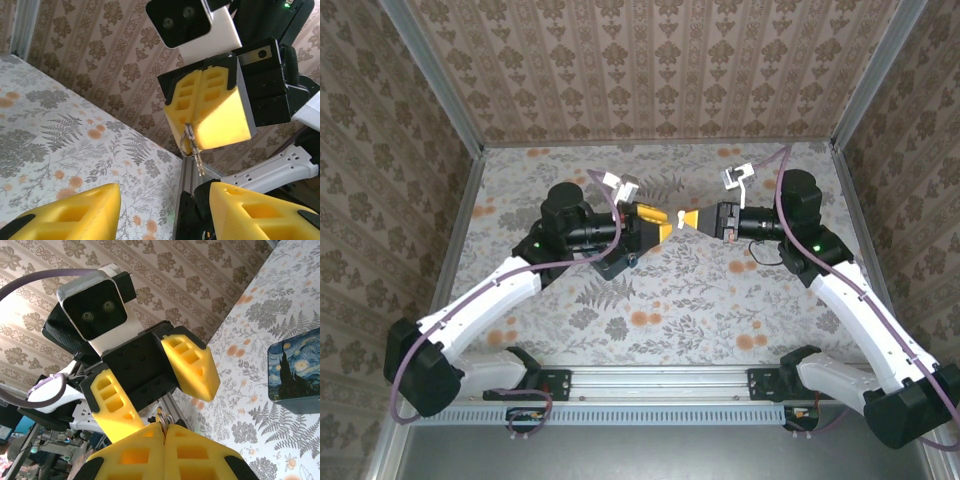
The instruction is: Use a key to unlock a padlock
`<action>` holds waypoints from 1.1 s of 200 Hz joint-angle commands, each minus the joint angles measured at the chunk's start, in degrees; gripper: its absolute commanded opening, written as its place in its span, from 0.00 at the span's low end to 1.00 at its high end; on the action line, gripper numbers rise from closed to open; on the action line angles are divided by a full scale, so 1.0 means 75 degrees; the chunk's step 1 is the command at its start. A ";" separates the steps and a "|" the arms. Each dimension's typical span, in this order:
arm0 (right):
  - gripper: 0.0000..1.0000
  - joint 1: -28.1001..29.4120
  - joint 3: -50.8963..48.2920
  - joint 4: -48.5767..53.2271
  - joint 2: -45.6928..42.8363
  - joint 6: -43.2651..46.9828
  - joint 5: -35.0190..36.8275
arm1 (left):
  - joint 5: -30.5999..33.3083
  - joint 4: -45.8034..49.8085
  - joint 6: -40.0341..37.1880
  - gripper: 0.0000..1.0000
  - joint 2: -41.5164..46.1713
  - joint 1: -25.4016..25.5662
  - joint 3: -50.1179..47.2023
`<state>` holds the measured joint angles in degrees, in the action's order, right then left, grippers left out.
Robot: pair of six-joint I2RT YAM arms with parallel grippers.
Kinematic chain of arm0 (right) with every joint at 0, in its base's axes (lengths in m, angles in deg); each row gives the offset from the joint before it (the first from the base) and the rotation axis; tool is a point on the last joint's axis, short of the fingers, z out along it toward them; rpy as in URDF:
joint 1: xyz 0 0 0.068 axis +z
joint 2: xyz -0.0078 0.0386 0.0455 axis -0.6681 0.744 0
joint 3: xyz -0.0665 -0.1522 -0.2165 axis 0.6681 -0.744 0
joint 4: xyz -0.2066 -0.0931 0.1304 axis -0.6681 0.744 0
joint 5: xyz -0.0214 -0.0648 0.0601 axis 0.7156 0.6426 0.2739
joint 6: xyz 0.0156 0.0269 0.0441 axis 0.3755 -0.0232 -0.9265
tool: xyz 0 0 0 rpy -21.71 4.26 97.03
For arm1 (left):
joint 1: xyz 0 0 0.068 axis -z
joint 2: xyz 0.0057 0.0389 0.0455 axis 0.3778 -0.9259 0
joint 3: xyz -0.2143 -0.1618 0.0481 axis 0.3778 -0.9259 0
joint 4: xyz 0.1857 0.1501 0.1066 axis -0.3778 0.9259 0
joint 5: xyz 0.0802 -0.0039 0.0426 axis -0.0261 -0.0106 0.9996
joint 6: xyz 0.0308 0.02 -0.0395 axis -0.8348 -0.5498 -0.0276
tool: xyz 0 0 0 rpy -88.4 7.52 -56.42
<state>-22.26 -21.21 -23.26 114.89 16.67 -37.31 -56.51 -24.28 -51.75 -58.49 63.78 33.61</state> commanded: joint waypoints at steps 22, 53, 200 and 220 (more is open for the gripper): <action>0.00 0.0062 -0.0156 -0.0325 -0.0157 -0.0171 0.0076 | -0.0384 -0.0609 0.0270 0.44 -0.0382 0.0238 0.0353; 0.00 0.0063 -0.0135 -0.0281 -0.0205 -0.0119 0.0052 | -0.0454 -0.0596 0.0212 0.31 -0.0548 0.0359 0.0528; 0.30 -0.0045 -0.0143 -0.0310 -0.0432 -0.0062 0.0064 | -0.0452 0.0196 -0.0344 0.00 -0.0584 0.0373 0.0821; 0.23 -0.0055 -0.0073 -0.0314 -0.0405 -0.0066 -0.0005 | -0.0482 0.0299 -0.0378 0.00 -0.0627 0.0374 0.0877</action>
<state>-22.39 -22.41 -25.13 112.75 16.11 -36.50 -59.39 -23.76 -52.62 -62.75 66.38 37.72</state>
